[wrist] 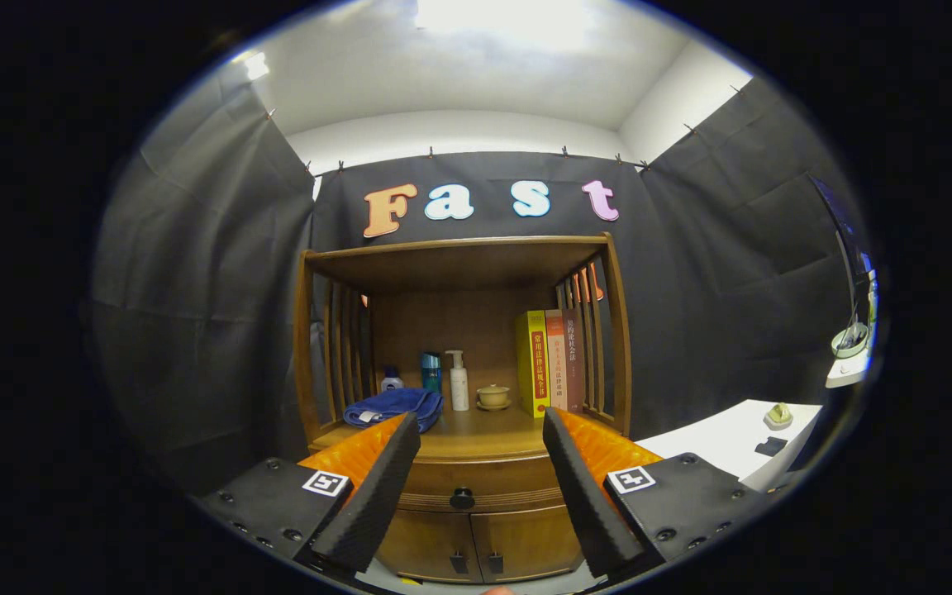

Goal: Pull open the drawer, take out the items inside it, and place them on the countertop above the cabinet.

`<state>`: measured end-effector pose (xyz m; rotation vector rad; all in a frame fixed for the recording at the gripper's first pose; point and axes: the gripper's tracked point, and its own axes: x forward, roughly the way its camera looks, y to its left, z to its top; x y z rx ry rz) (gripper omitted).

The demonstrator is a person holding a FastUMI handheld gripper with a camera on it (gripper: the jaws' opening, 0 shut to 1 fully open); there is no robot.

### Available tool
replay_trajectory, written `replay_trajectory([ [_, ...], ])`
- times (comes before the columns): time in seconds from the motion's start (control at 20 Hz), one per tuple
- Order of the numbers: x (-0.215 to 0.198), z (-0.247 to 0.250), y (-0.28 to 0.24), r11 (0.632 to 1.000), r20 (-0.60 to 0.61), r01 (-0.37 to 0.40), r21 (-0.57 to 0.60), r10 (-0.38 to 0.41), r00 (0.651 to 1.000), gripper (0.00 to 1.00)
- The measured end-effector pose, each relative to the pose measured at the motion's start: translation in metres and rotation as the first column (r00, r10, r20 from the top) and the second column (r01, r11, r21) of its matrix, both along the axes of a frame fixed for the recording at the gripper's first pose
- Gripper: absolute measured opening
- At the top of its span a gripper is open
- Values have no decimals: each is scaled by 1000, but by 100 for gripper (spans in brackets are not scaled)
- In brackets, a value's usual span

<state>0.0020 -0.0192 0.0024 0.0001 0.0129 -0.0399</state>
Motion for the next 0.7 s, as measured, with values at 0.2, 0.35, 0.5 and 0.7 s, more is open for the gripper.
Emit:
replay_trajectory([
  [0.2,1,-1,-4,1000,-1,8,5,-8,1000,98],
  [0.35,2,-4,-5,1000,-8,8,4,-8,1000,98],
  [0.5,3,-7,-3,1000,-13,5,1,-5,1000,98],
  [0.7,7,-15,1,1000,-21,0,-4,0,1000,98],
])
